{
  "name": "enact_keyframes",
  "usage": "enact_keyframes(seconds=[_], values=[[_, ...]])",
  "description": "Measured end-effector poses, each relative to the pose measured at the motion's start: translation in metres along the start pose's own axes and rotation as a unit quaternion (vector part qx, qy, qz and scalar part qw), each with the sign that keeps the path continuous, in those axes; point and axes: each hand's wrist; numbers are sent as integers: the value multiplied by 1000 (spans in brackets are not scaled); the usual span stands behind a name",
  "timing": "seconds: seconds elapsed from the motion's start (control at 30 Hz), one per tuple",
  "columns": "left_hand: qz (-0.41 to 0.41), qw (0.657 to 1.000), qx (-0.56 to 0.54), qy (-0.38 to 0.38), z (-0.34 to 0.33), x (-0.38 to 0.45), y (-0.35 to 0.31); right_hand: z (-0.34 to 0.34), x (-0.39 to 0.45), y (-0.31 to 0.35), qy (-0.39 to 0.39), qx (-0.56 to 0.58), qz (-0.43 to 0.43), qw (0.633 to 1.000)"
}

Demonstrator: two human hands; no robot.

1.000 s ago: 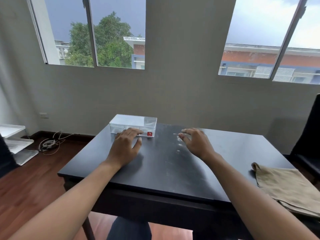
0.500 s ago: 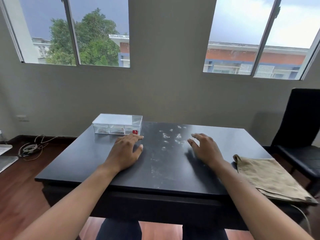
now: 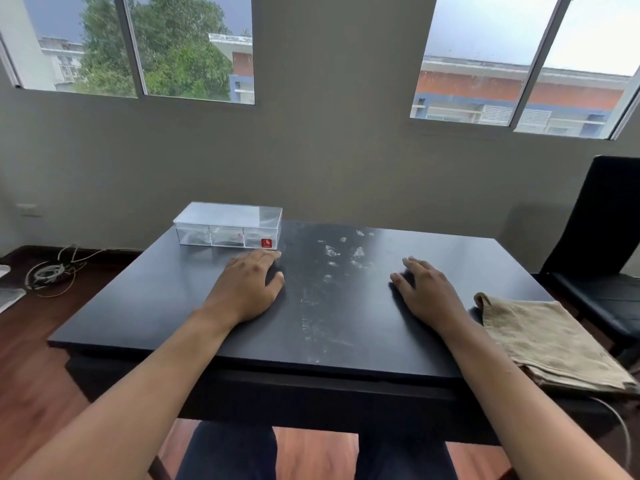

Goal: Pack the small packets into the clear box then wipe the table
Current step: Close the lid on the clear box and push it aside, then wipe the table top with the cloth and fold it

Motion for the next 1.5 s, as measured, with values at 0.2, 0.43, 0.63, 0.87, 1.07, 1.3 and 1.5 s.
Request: enact_keyframes(seconds=[0.2, 0.43, 0.63, 0.87, 1.07, 1.3, 1.5], values=[[10, 1000, -1, 5, 0, 0, -1, -1, -2, 6, 13, -23, -6, 1000], [20, 999, 7, 28, 1, -1, -2, 0, -4, 9, 16, -30, -3, 999], [19, 999, 15, 38, 1, -1, -1, 1, -8, 11, 23, -28, -14, 999], [23, 999, 12, 41, 1, -1, -1, -1, -7, 8, 7, -33, -27, 999], [19, 999, 15, 38, -2, 1, 1, -5, -11, -3, -74, -60, -90, 991], [-18, 1000, 19, 1, 0, 2, -8, 12, -42, -26, -142, -57, -224, 963], [-76, 997, 11, -4, -9, 8, -42, 57, -60, -75, -20, -16, -326, 945]])
Point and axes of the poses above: each hand's wrist, its own x-axis towards the middle knuckle, its own z-axis out of the back of the hand, y = z × x, and after that the axes turned 13 degrees about y, right-handed
